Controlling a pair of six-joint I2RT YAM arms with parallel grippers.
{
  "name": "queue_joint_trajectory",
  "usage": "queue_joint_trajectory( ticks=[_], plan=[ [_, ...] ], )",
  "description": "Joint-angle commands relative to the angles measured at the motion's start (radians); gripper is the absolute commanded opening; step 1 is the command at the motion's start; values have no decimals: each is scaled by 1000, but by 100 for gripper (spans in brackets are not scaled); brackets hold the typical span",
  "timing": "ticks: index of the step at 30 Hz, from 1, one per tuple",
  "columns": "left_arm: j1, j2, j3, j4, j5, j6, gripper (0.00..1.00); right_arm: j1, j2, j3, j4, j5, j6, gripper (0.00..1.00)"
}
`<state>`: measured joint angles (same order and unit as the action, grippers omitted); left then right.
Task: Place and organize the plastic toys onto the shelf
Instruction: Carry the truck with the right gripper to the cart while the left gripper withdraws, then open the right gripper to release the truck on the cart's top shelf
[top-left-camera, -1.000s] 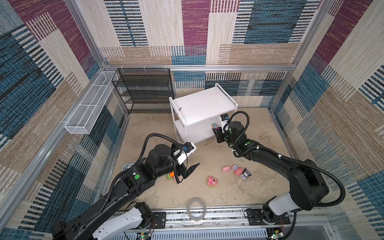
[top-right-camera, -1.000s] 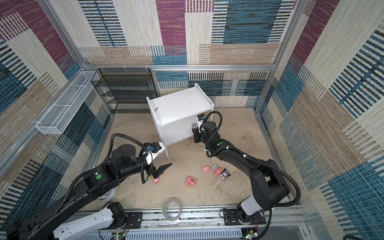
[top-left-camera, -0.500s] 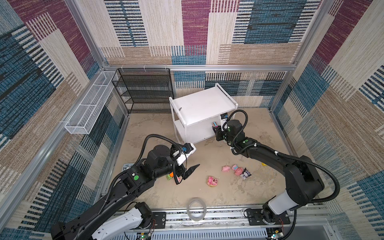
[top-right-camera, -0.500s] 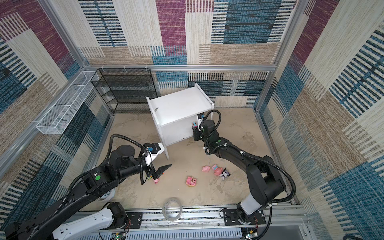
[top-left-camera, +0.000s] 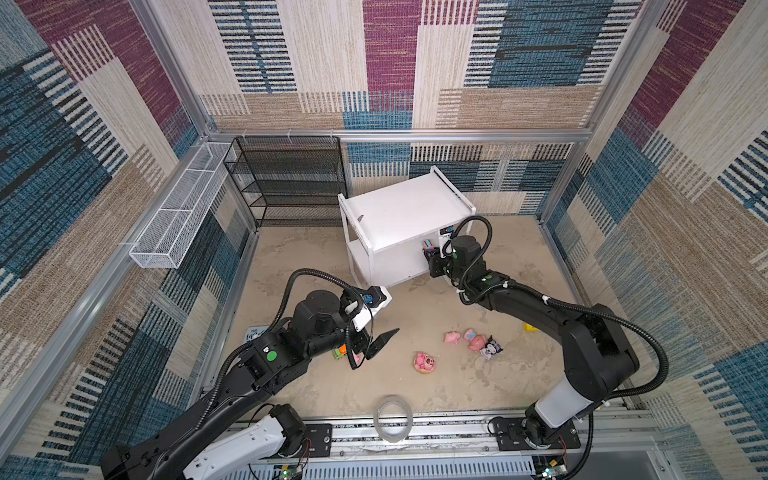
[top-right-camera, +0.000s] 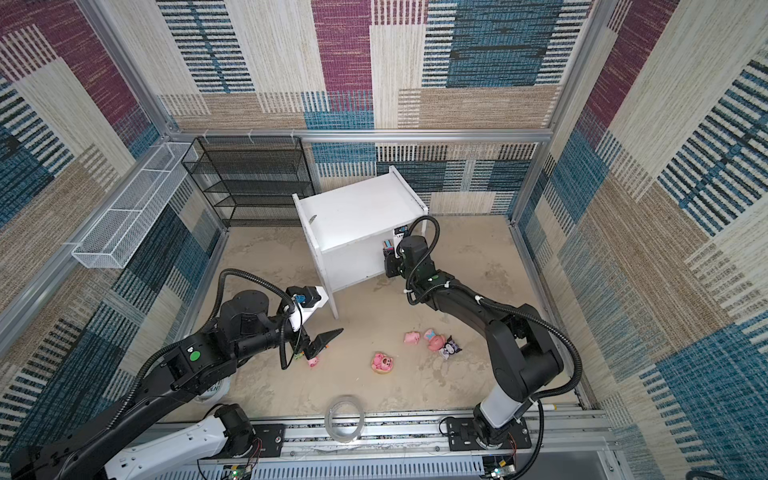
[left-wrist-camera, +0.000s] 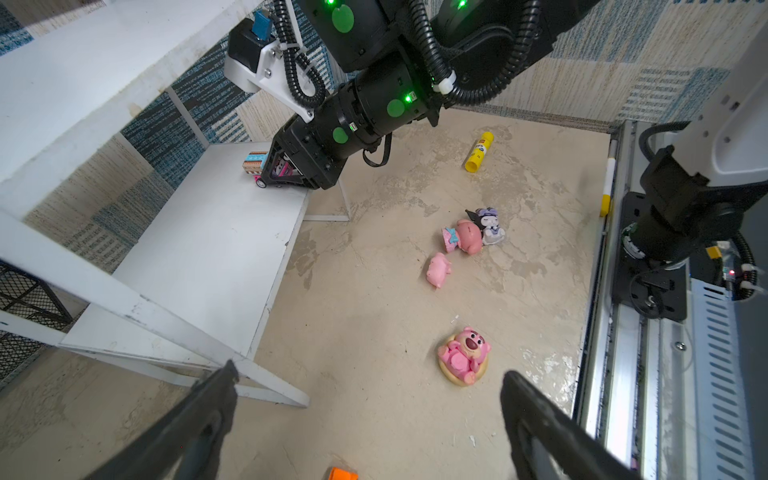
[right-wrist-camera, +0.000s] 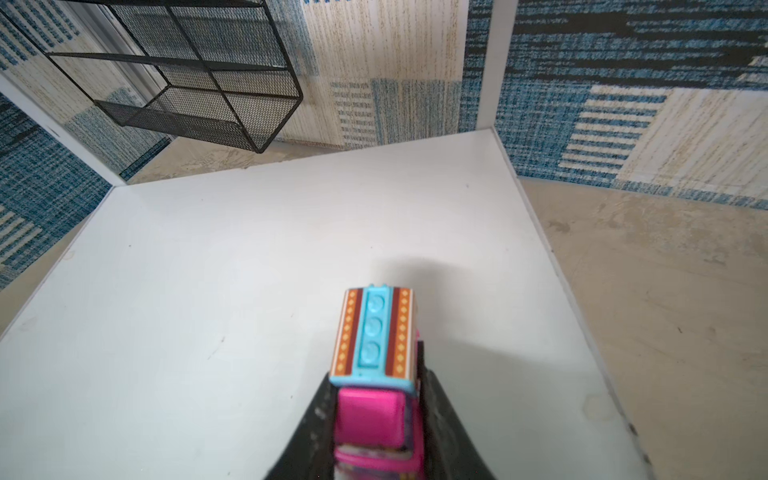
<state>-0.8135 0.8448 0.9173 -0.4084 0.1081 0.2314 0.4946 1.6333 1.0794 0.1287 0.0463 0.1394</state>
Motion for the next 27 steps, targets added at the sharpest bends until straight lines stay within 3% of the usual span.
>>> queue_joint_trajectory(
  ticks=[1, 27],
  plan=[
    [-1, -2, -3, 13, 7, 0, 99, -1, 15, 19, -2, 19, -5, 30],
    [1, 3, -4, 14, 21, 2, 99, -7, -13, -7, 12, 1, -12, 49]
  ],
)
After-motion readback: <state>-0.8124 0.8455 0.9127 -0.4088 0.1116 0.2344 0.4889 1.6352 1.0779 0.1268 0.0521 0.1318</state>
